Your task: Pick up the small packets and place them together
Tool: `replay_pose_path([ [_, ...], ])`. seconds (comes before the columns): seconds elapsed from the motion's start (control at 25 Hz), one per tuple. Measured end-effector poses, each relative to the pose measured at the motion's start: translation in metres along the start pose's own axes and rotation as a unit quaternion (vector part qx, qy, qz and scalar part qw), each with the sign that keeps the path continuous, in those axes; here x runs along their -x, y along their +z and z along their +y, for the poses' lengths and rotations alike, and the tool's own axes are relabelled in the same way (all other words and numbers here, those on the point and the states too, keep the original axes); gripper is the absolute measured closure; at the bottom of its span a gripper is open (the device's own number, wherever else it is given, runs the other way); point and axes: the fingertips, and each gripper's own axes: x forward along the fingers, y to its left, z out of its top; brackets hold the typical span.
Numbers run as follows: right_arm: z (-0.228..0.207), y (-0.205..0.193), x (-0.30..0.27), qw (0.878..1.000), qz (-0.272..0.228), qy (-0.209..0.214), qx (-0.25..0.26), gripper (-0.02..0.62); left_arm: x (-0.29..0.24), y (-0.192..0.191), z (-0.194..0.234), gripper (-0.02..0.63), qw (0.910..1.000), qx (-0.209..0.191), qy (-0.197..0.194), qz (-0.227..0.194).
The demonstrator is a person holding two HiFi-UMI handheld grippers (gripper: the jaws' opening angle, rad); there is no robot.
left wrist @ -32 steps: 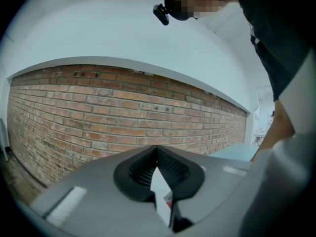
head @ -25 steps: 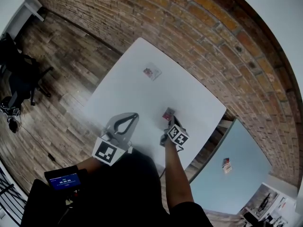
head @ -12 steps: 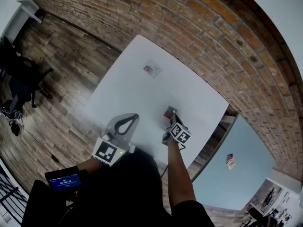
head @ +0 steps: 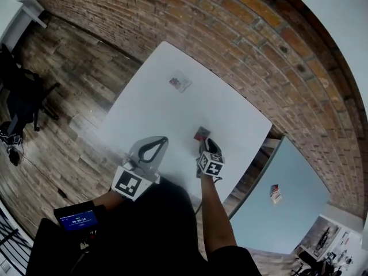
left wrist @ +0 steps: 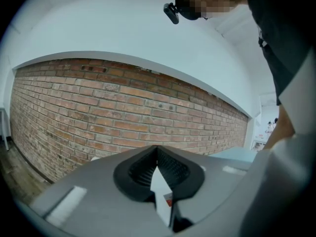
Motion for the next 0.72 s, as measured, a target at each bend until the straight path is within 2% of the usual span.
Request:
replay_pose_path([
  [0.16, 0.030, 0.016, 0.007, 0.999, -0.027, 0.033, 0.019, 0.469, 0.004, 0.000, 0.001, 0.606, 0.9997, 0.010, 0.020, 0.000],
  [0.24, 0.041, 0.018, 0.007, 0.998, -0.030, 0.048, 0.020, 0.469, 0.003, -0.001, -0.003, 0.606, 0.9997, -0.007, 0.022, 0.004],
  [0.32, 0.041, 0.012, 0.012, 0.998, -0.026, 0.056, 0.012, 0.469, 0.001, -0.002, -0.015, 0.606, 0.9996, -0.018, 0.020, 0.005],
  [0.52, 0.037, 0.011, 0.015, 0.997, -0.026, 0.069, -0.005, 0.472, 0.001, -0.005, -0.033, 0.606, 0.9998, -0.008, 0.017, 0.006],
  [0.72, 0.040, 0.029, 0.017, 0.997, -0.041, 0.067, -0.028, 0.482, -0.006, -0.010, -0.018, 0.606, 0.9998, -0.017, 0.006, 0.010],
])
